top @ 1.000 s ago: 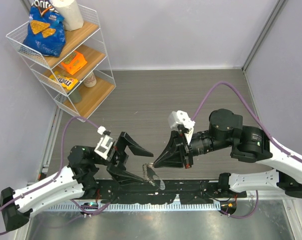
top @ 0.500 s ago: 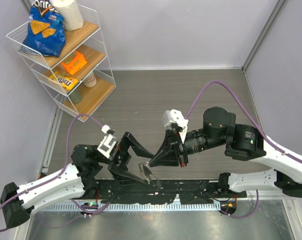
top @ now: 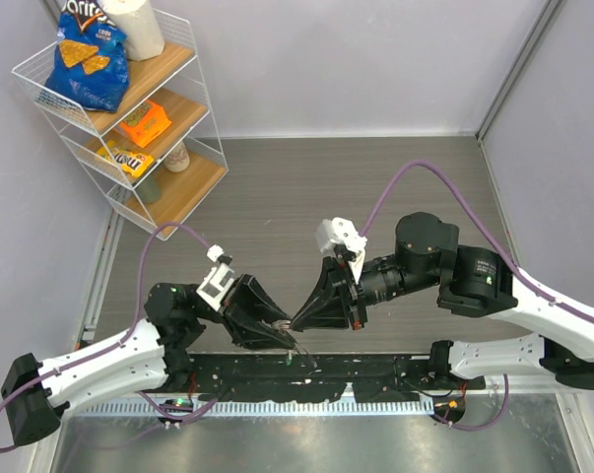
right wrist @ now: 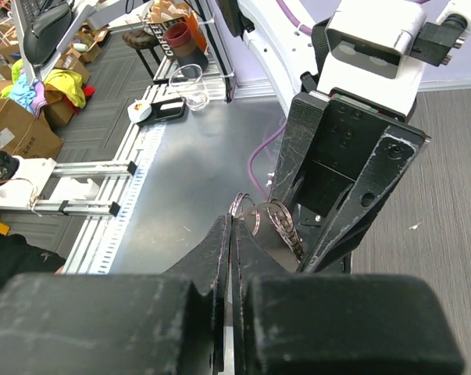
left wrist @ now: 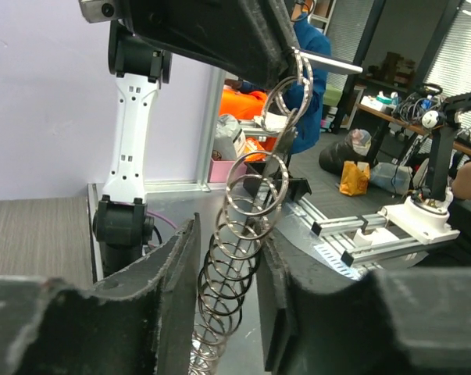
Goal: Put the keys on the keyring
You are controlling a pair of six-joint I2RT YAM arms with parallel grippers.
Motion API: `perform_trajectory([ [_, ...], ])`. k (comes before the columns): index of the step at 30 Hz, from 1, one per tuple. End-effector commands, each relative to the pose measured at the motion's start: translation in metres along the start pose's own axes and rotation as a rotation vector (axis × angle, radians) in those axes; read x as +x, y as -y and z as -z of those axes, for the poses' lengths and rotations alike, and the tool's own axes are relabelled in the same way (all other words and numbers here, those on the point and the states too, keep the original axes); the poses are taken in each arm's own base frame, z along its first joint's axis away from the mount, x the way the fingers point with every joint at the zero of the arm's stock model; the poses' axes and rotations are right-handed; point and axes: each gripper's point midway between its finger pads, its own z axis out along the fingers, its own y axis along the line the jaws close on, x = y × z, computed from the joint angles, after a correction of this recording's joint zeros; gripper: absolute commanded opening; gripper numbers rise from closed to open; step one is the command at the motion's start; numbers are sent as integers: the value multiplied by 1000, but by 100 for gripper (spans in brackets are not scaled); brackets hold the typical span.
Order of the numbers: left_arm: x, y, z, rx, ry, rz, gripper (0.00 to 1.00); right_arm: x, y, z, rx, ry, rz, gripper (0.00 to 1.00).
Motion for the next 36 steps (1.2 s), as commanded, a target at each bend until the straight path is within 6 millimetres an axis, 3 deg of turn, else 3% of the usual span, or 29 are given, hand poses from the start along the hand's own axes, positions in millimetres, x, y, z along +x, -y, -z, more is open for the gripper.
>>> perform_trajectory([
  [1,-22,14,-6,59,40,-72,34,-21,-12,8,-37,85,50,5],
  [7,-21,14,-6,65,34,-69,0,-15,-10,13,-22,85,47,5],
  [13,-20,15,-6,66,31,-64,0,-1,1,19,41,76,39,5],
  [15,-19,15,-5,63,30,-60,0,2,8,24,92,75,39,14],
  [19,-12,9,-4,34,9,-44,0,-1,11,38,157,97,51,50],
  [23,-6,2,-2,1,-1,-34,0,-16,13,60,241,163,75,63],
  [27,-1,-1,-2,-7,-12,-21,0,-21,17,67,283,174,80,64],
  [36,2,-5,-1,-27,-20,-2,0,-3,21,38,209,74,50,55],
])
